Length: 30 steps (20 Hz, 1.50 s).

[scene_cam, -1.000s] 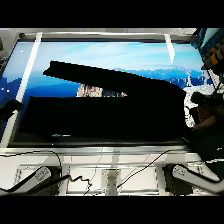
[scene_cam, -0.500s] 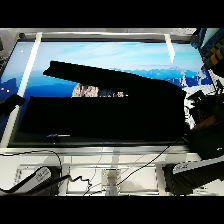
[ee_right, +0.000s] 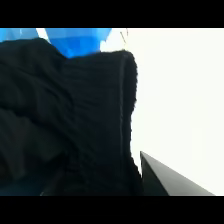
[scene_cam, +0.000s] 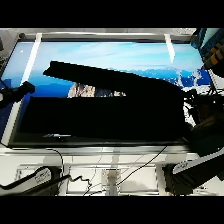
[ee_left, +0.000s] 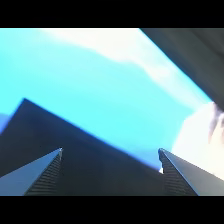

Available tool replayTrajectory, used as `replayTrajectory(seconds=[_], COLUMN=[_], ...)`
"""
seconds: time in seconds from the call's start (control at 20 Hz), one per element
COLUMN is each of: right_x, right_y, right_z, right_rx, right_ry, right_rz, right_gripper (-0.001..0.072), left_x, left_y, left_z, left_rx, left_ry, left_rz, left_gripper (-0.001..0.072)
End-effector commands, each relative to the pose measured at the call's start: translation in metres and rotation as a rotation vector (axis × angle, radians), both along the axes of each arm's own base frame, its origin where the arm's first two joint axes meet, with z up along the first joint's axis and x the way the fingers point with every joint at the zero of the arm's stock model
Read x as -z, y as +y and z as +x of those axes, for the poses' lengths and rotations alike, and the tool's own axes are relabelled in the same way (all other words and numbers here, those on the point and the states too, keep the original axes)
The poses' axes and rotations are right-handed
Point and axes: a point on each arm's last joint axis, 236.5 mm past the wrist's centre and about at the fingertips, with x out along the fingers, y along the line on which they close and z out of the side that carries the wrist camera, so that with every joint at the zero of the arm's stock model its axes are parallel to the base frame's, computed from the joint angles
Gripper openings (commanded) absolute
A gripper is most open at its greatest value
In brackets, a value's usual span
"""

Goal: Fold the clothes and pants, and hang the long-sleeved shirts on hangers.

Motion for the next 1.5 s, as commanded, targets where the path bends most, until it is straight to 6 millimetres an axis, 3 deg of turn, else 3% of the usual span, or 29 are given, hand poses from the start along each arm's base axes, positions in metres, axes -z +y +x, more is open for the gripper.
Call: replayTrajectory(seconds=[0.0, 0.1, 0.2, 0.35, 0.5, 0.65, 0.8, 1.1, 1.3, 1.4, 1.45], right_x=[0.008, 0.009, 0.009, 0.009, 0.009, 0.009, 0.009, 0.009, 0.008, 0.008, 0.008], right_y=[0.009, 0.011, 0.011, 0.012, 0.012, 0.012, 0.012, 0.011, 0.011, 0.011, 0.011], right_z=[0.007, 0.006, 0.006, 0.005, 0.006, 0.005, 0.006, 0.006, 0.007, 0.007, 0.007], right_rx=[-0.029, -0.037, -0.037, -0.041, -0.04, -0.041, -0.04, -0.036, -0.035, -0.035, -0.035], right_ry=[0.002, 0.007, 0.008, 0.009, 0.008, 0.008, 0.008, 0.006, 0.005, 0.005, 0.005], right_rz=[-0.034, -0.038, -0.037, -0.034, -0.033, -0.033, -0.033, -0.036, -0.036, -0.036, -0.036], right_gripper=[0.0455, 0.0294, 0.0037, 0.0023, 0.0023, 0.0023, 0.0023, 0.0023, 0.0023, 0.0023, 0.0023], left_x=[0.016, 0.025, 0.036, 0.048, 0.073, 0.089, 0.103, 0.129, 0.146, 0.148, 0.146], left_y=[-0.013, -0.02, -0.021, -0.028, -0.033, -0.029, -0.024, -0.017, -0.02, -0.022, -0.022], left_z=[0.037, 0.058, 0.081, 0.116, 0.144, 0.166, 0.186, 0.209, 0.214, 0.216, 0.217], left_rx=[-0.036, -0.051, -0.069, -0.058, -0.113, -0.126, -0.136, -0.167, -0.162, -0.152, -0.147], left_ry=[-0.003, 0.004, 0.01, 0.004, 0.017, 0.002, -0.021, -0.033, -0.014, -0.002, -0.003], left_rz=[-0.079, -0.123, -0.161, -0.18, -0.261, -0.267, -0.265, -0.288, -0.296, -0.3, -0.296], left_gripper=[0.0694, 0.0694, 0.0695, 0.0693, 0.0687, 0.0499, 0.0497, 0.0489, 0.0335, 0.033, 0.0243])
